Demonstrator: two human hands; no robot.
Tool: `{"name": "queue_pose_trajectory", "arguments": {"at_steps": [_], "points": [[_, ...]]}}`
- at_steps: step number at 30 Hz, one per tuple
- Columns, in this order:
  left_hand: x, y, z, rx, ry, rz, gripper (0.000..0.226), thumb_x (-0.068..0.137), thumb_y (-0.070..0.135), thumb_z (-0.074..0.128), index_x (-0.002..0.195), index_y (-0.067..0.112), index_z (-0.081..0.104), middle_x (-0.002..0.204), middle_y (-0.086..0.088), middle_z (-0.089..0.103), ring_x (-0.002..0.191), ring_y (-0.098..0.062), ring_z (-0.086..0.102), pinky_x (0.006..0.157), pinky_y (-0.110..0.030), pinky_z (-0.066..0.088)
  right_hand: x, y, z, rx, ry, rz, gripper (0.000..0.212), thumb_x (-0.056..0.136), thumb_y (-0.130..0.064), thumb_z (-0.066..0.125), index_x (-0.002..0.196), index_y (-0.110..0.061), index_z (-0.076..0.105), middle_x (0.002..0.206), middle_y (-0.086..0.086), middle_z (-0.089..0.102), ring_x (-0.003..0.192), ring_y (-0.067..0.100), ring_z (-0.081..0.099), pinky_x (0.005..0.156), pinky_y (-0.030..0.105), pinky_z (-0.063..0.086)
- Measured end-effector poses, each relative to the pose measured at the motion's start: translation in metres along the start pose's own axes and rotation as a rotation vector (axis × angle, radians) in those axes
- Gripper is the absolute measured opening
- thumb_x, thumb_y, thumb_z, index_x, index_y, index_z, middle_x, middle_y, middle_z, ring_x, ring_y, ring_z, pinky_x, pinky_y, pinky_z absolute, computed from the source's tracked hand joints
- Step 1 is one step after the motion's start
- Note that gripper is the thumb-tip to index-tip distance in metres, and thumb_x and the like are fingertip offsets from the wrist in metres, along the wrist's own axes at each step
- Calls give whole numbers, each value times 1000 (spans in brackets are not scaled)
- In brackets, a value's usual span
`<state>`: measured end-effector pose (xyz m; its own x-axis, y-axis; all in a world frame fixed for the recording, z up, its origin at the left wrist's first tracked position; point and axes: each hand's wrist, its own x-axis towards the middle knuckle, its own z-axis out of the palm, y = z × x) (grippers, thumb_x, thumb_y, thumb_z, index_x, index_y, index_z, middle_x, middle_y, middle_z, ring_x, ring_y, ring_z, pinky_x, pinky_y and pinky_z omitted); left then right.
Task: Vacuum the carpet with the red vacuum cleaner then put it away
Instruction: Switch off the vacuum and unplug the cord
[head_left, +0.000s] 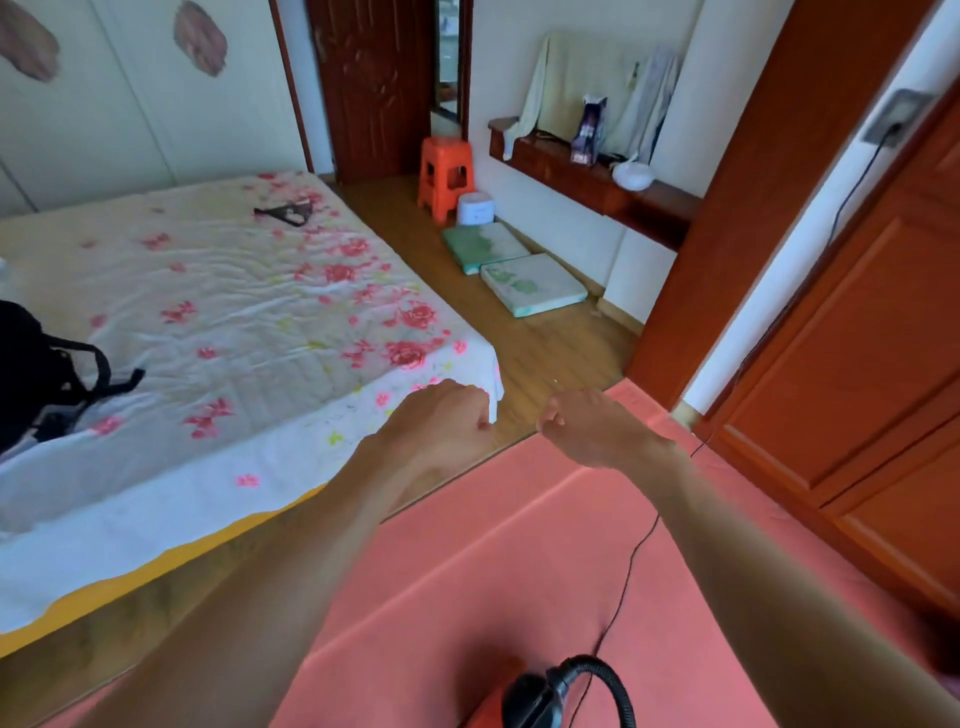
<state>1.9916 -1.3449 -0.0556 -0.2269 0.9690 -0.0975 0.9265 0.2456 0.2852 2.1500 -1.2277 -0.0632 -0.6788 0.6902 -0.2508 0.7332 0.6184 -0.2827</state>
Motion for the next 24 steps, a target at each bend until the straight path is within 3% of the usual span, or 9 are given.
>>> {"name": "queue_pose_trajectory", "arguments": {"at_steps": [2,5,9,12,16,24], "points": [[8,-20,-14,31,14,39,20,89,25,50,83,13,65,95,-8,71,89,-28,64,76,-43,53,6,-16,-10,-30,53,29,34,101,-24,39,119,-10,64,121,6,63,114,27,58,86,33,47],[14,-53,-38,12,40,118,23,93,26,50,90,10,66,90,-3,68,90,-26,62,75,-41,53,16,-42,-23,-2,122,100,33,100,-23,41,119,-11,66,123,9,65,114,27,59,91,37,49],[19,-96,-65,-19,53,224,20,96,26,51,80,16,57,76,5,54,79,-20,55,65,-31,41,23,-73,-32,27,213,180,31,100,-21,42,108,-8,68,109,9,69,94,23,64,76,33,50],[34,-117,-77,-13,25,284,20,96,25,52,81,14,59,73,6,53,80,-22,60,69,-35,48,23,-88,-31,44,231,239,31,99,-22,42,110,-8,68,112,9,69,99,24,66,85,38,54],[62,-111,-82,-39,-29,347,19,94,24,52,86,10,64,86,-2,66,85,-27,63,73,-39,51,19,-79,-28,41,213,359,30,97,-21,43,106,-9,69,111,9,70,98,25,67,87,43,54],[152,-62,-66,-28,-108,526,17,94,28,55,84,16,63,90,0,68,85,-24,62,70,-33,48,38,-6,-34,75,237,507,29,98,-27,45,111,-16,69,117,5,70,106,23,66,90,42,55]]}}
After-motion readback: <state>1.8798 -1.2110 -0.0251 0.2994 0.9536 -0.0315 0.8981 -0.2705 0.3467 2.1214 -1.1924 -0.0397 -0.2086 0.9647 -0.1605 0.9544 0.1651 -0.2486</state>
